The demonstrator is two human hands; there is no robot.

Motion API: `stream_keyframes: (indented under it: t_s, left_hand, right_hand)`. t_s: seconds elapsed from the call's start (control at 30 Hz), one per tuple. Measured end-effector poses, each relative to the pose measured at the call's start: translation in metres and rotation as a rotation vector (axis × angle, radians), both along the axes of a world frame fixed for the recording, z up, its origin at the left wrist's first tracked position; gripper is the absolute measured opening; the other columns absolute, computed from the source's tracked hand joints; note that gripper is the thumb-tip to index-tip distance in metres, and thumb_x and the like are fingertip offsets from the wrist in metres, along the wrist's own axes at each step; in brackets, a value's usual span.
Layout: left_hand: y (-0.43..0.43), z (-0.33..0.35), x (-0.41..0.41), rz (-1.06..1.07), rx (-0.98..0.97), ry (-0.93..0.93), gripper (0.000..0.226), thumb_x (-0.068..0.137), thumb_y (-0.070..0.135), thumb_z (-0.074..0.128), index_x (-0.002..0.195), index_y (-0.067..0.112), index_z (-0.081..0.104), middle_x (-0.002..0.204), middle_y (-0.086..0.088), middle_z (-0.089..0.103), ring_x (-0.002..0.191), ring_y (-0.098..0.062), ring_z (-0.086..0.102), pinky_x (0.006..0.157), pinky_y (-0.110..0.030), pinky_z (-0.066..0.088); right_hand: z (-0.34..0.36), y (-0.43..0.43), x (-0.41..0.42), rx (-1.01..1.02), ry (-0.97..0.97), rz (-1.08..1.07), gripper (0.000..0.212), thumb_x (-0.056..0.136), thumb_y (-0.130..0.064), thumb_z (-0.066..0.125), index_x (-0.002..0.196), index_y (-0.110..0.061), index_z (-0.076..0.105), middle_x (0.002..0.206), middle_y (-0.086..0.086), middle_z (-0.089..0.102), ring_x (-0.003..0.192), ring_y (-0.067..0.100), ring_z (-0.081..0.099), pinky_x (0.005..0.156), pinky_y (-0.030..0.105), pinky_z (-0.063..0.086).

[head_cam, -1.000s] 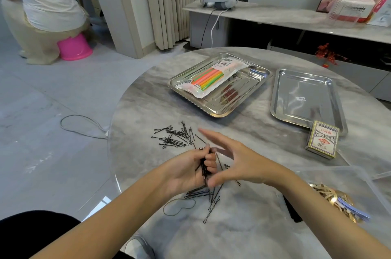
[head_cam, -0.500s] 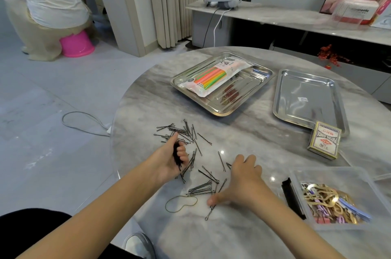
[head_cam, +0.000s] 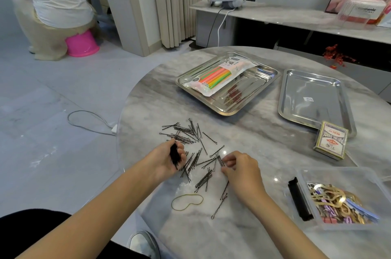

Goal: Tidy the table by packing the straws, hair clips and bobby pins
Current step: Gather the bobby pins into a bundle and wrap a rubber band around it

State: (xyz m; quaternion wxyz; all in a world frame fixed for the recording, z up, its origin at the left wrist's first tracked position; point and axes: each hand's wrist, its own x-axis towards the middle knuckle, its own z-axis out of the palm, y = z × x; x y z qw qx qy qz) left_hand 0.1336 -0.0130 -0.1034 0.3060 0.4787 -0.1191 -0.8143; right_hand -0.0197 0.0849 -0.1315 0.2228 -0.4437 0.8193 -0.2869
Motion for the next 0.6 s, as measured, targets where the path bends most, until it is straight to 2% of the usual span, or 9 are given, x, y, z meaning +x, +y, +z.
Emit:
stream_keyframes:
  t_s: [0.03, 0.07, 0.13, 0.2, 0.3, 0.47, 0.53, 0.6]
  left_hand:
    - [0.0, 0.0, -0.001, 0.006, -0.001, -0.003, 0.036, 0.103, 0.022, 0.032, 0.069, 0.012, 0.041, 0.044, 0.003, 0.045, 0.029, -0.007, 0.04, 0.034, -0.011, 0.038]
    - [-0.001, 0.0, -0.002, 0.011, -0.002, -0.006, 0.036, 0.103, 0.022, 0.032, 0.069, 0.012, 0.041, 0.044, 0.003, 0.045, 0.029, -0.006, 0.039, 0.034, -0.011, 0.038]
    - [-0.001, 0.0, -0.005, 0.014, -0.009, -0.016, 0.037, 0.103, 0.022, 0.031, 0.069, 0.012, 0.041, 0.043, 0.003, 0.045, 0.028, -0.006, 0.039, 0.034, -0.011, 0.038]
    - [0.001, 0.0, -0.007, 0.009, -0.019, -0.033, 0.037, 0.103, 0.021, 0.03, 0.069, 0.012, 0.041, 0.042, 0.004, 0.044, 0.027, -0.005, 0.038, 0.034, -0.01, 0.037]
    - [0.003, 0.002, -0.008, -0.002, -0.03, -0.051, 0.038, 0.103, 0.021, 0.03, 0.068, 0.012, 0.04, 0.042, 0.004, 0.043, 0.027, -0.005, 0.037, 0.035, -0.01, 0.036]
    - [0.003, 0.002, -0.005, -0.002, -0.034, -0.068, 0.036, 0.103, 0.02, 0.033, 0.069, 0.011, 0.041, 0.044, 0.003, 0.045, 0.028, -0.005, 0.038, 0.035, -0.011, 0.038]
    - [0.004, 0.0, -0.006, -0.008, -0.032, -0.081, 0.035, 0.103, 0.02, 0.033, 0.069, 0.011, 0.041, 0.044, 0.002, 0.045, 0.027, -0.006, 0.038, 0.036, -0.011, 0.04]
    - [0.006, -0.002, -0.007, -0.022, -0.026, -0.088, 0.036, 0.103, 0.02, 0.034, 0.069, 0.011, 0.041, 0.044, 0.002, 0.046, 0.028, -0.006, 0.04, 0.037, -0.012, 0.042]
  right_hand:
    - [0.001, 0.0, 0.002, -0.012, 0.009, -0.021, 0.016, 0.087, -0.025, 0.066, 0.099, -0.015, 0.065, 0.099, 0.0, 0.062, 0.098, 0.018, 0.058, 0.08, 0.032, 0.05]
    - [0.003, 0.001, 0.006, -0.007, 0.029, -0.036, 0.028, 0.087, -0.037, 0.064, 0.102, -0.013, 0.063, 0.103, 0.001, 0.061, 0.101, 0.019, 0.057, 0.08, 0.031, 0.049]
    - [0.007, 0.001, 0.019, 0.066, 0.114, -0.047, 0.064, 0.075, -0.064, 0.064, 0.109, -0.01, 0.056, 0.109, 0.002, 0.054, 0.108, 0.022, 0.05, 0.081, 0.029, 0.045]
    - [0.009, -0.002, 0.034, 0.14, 0.218, -0.029, 0.082, 0.062, -0.074, 0.065, 0.111, -0.01, 0.05, 0.11, 0.003, 0.049, 0.109, 0.023, 0.046, 0.086, 0.03, 0.043]
    - [0.006, -0.008, 0.043, 0.106, 0.261, -0.034, 0.069, 0.068, -0.064, 0.069, 0.108, -0.011, 0.051, 0.109, 0.002, 0.053, 0.106, 0.022, 0.048, 0.086, 0.028, 0.043]
    - [0.006, -0.015, 0.036, 0.067, 0.151, -0.068, 0.02, 0.089, -0.028, 0.063, 0.097, -0.01, 0.063, 0.1, 0.005, 0.065, 0.094, 0.023, 0.059, 0.076, 0.033, 0.05]
    - [0.01, -0.015, 0.031, 0.107, 0.179, -0.04, 0.013, 0.092, -0.019, 0.057, 0.093, -0.006, 0.061, 0.099, 0.007, 0.064, 0.092, 0.025, 0.058, 0.07, 0.032, 0.047]
    - [0.017, -0.014, 0.026, 0.192, 0.283, 0.048, 0.014, 0.092, -0.009, 0.053, 0.079, -0.004, 0.049, 0.093, 0.008, 0.055, 0.089, 0.026, 0.051, 0.066, 0.03, 0.037]
